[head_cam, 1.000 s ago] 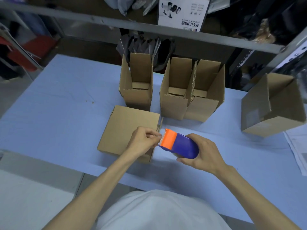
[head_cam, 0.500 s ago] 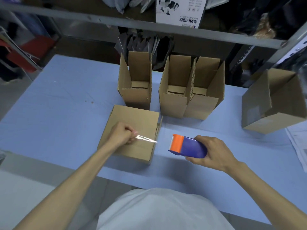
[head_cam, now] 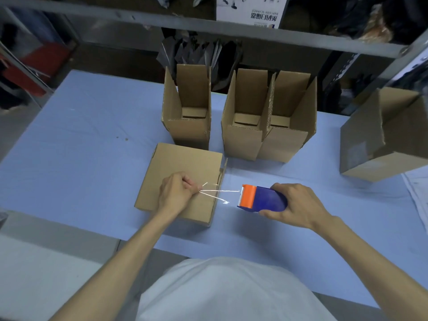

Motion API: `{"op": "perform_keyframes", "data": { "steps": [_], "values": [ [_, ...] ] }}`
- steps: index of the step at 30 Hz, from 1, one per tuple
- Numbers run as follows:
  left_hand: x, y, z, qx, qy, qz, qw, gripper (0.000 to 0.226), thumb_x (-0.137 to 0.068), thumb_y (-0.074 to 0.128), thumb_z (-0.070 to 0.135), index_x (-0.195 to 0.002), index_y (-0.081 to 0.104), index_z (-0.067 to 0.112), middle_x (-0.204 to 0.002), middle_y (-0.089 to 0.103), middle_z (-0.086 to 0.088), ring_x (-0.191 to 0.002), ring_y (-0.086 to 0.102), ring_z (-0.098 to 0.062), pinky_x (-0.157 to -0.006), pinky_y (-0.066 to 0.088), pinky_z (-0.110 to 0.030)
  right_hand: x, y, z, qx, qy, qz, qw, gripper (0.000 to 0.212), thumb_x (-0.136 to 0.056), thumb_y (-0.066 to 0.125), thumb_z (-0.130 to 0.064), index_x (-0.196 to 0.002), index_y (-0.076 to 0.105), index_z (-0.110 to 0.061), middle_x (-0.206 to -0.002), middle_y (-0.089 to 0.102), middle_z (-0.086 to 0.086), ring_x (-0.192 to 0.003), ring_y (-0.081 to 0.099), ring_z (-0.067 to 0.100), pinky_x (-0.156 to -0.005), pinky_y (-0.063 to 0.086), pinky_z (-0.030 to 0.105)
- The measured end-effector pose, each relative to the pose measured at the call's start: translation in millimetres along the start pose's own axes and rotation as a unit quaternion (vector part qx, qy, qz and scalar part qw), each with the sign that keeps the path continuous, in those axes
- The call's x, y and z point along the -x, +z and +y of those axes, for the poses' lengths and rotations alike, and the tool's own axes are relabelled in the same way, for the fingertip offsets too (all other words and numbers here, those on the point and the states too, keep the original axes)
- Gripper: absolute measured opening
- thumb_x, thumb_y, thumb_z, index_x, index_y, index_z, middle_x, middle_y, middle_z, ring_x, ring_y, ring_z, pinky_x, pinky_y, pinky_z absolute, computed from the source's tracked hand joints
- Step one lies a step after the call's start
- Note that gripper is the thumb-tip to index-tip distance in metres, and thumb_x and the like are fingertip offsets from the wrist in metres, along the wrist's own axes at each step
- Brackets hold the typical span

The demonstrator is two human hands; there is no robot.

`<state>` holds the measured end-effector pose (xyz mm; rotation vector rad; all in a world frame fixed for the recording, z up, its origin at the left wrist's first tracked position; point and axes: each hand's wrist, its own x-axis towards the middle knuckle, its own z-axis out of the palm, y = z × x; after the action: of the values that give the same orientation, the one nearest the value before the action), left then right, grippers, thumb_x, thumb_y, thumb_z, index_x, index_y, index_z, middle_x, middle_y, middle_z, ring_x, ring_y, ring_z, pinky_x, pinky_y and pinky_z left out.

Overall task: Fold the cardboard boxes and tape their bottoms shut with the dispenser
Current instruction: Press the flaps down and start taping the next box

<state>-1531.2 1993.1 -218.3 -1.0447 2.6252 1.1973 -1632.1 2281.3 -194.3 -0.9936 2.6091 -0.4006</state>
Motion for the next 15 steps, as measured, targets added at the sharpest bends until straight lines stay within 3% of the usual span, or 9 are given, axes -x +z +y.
{"op": "perform_keyframes", "data": {
  "steps": [3,7,12,13,15],
  "values": [
    [3.6,2.1,-0.3,-0.029,0.03,0.015,0.999,0.026,-0.074,0.081,0.029,-0.065,0.057,0.025,-0.061,0.061,0.008,-0.07,0.059,-0.012,-0.058,0.04,-0.025,-1.7,0.5,0.1,0.004,0.0,-0.011,1.0,0.048,-0.068,0.067,-0.067,-0.085,0.057,-0.024,-0.071,0.06,-0.011,-0.062,0.054,0.012,-0.056,0.045,0.025],
    [2.3,0.9,1.4,-0.094,0.089,0.002,0.992,0.028,-0.076,0.079,0.035,-0.076,0.063,0.013,-0.067,0.065,0.0,-0.071,0.062,-0.021,-0.067,0.051,-0.035,-5.1,4.7,0.3,0.017,-0.002,-0.025,1.0,0.046,-0.069,0.067,-0.067,-0.081,0.053,-0.024,-0.067,0.055,-0.011,-0.059,0.05,0.012,-0.054,0.04,0.023],
    [-7.3,-13.6,8.2,-0.261,0.072,0.016,0.963,0.076,-0.066,0.078,0.058,-0.107,0.041,0.006,-0.082,0.059,-0.013,-0.076,0.059,-0.035,-0.062,0.049,-0.04,-11.6,8.9,-1.0,0.035,-0.012,-0.043,0.998,0.048,-0.07,0.064,-0.069,-0.082,0.051,-0.024,-0.068,0.056,-0.01,-0.06,0.05,0.014,-0.051,0.036,0.022],
    [-7.8,-14.9,7.5,-0.266,0.085,0.028,0.96,0.075,-0.065,0.078,0.059,-0.105,0.041,0.008,-0.081,0.058,-0.009,-0.073,0.059,-0.033,-0.061,0.049,-0.04,-13.4,9.4,-2.3,0.04,-0.012,-0.047,0.998,0.048,-0.07,0.063,-0.069,-0.083,0.05,-0.025,-0.068,0.055,-0.009,-0.061,0.049,0.015,-0.05,0.032,0.021],
    [-3.0,-10.3,4.3,-0.198,0.14,0.018,0.97,0.05,-0.072,0.079,0.045,-0.095,0.046,0.015,-0.079,0.056,0.001,-0.069,0.056,-0.024,-0.061,0.047,-0.036,-17.7,11.8,-6.3,0.05,-0.011,-0.058,0.997,0.048,-0.071,0.063,-0.069,-0.082,0.047,-0.025,-0.068,0.051,-0.009,-0.062,0.048,0.016,-0.049,0.027,0.02]
  ]
}}
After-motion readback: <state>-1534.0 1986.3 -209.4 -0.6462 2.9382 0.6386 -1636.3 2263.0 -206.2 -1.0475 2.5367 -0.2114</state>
